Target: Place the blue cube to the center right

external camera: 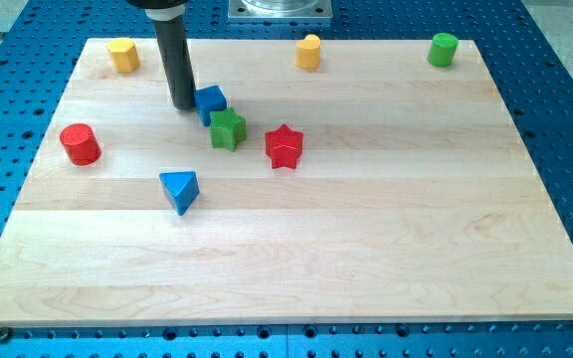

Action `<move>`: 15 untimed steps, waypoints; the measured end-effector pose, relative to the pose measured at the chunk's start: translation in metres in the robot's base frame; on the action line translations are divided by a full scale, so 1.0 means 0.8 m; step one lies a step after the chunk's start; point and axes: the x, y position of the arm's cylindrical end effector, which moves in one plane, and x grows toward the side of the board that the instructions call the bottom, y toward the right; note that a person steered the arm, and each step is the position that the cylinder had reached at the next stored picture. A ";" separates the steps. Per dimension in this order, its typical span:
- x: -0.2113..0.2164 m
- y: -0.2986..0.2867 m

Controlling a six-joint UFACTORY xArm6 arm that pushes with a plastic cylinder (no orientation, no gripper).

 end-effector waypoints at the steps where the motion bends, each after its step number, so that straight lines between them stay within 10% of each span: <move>1: 0.000 0.000; 4: 0.071 0.043; 6: 0.080 0.222; 8: 0.033 0.128; 10: 0.075 0.339; 15: 0.120 0.351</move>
